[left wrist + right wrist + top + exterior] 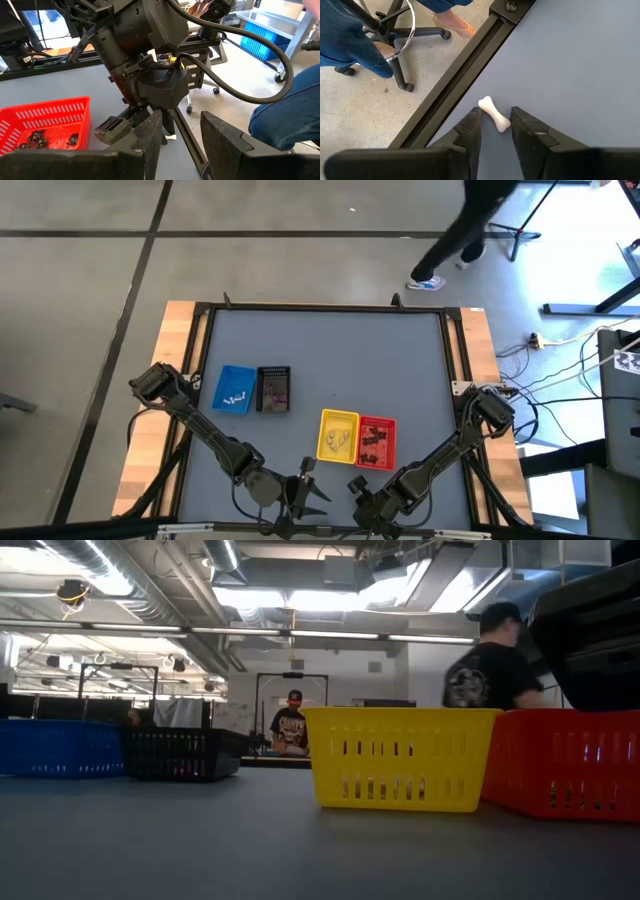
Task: Sort Halloween decoration
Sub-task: Put the bone toy into the blue bin
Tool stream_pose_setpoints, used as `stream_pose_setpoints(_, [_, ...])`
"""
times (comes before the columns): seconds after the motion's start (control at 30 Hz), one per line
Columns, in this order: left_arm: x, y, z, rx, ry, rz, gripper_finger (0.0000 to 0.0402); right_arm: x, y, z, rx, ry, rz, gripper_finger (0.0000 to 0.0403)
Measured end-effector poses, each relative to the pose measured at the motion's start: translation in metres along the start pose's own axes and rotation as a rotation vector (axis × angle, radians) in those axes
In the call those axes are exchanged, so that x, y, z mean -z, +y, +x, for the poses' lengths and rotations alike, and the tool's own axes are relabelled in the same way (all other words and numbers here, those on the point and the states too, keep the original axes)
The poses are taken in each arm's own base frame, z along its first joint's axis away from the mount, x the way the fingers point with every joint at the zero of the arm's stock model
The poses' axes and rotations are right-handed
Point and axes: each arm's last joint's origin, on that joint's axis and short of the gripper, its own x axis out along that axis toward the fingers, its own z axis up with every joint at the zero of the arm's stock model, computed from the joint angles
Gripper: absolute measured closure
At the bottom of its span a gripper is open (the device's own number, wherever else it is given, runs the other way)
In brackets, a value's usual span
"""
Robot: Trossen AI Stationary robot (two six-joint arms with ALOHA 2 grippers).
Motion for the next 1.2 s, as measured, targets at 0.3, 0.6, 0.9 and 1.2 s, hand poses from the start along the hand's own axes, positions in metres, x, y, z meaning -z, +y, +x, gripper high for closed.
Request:
stream_pose_setpoints(0.3, [0.000,0.000,0.000,0.000,0.000,0.000,0.0273,0.000,0.000,0.000,0.000,0.000,0.000,0.0359])
stream_pose_setpoints(0.6, [0.000,0.000,0.000,0.000,0.001,0.000,0.0273,0.000,0.000,0.000,0.000,0.000,0.000,0.0382])
stream_pose_setpoints(0.9, [-0.023,0.001,-0.017,-0.009,-0.054,-0.018,0.0273,-0.003,0.000,-0.009,-0.002,-0.013,0.000,0.0383])
stream_pose_setpoints(1.2, [-0.049,0.008,-0.047,-0.063,-0.064,-0.019,0.0273,-0.046,0.002,-0.038,0.015,-0.117,-0.004,0.0384])
